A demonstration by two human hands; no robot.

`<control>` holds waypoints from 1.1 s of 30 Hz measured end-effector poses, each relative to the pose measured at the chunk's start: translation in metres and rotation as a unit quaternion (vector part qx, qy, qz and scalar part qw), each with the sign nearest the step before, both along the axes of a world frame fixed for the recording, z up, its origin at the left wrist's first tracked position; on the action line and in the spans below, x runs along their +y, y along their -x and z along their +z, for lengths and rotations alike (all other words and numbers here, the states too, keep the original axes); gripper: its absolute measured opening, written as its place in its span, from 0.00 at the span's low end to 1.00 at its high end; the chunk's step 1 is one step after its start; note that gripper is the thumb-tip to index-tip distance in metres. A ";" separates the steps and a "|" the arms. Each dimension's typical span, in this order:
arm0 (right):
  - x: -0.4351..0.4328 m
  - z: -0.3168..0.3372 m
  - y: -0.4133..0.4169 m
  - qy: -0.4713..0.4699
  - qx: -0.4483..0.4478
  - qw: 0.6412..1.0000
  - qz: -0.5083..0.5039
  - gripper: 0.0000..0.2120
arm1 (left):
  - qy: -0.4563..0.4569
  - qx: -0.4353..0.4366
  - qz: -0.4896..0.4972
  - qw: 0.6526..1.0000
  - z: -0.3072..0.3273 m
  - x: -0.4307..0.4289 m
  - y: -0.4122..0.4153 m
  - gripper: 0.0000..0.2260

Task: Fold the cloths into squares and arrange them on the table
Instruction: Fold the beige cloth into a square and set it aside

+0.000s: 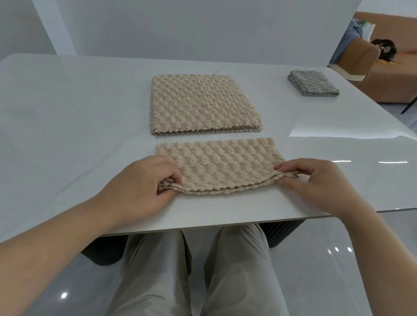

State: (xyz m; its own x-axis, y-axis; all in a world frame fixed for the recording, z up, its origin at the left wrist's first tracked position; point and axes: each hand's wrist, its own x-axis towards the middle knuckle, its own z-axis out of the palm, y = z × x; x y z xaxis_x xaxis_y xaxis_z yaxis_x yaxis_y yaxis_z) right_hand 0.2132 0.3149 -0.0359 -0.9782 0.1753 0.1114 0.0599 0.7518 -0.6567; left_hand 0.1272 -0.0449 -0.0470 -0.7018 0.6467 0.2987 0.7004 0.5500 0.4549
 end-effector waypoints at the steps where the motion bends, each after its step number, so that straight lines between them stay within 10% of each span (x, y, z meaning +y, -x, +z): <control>1: -0.002 0.000 -0.001 -0.026 0.007 1.000 0.000 0.09 | 0.014 0.012 -0.004 1.000 -0.001 0.000 0.000 0.07; 12: -0.005 -0.005 -0.011 -0.086 0.022 0.996 0.030 0.06 | 0.179 0.057 0.004 0.982 0.021 0.006 0.001 0.17; 20: -0.059 0.013 0.042 -0.162 0.161 0.973 0.001 0.14 | 0.081 0.015 0.094 0.992 0.028 0.078 0.008 0.19; 33: -0.097 -0.030 0.083 -0.213 -0.048 0.970 0.103 0.26 | 0.204 -0.019 0.124 0.971 -0.024 0.106 0.024 0.27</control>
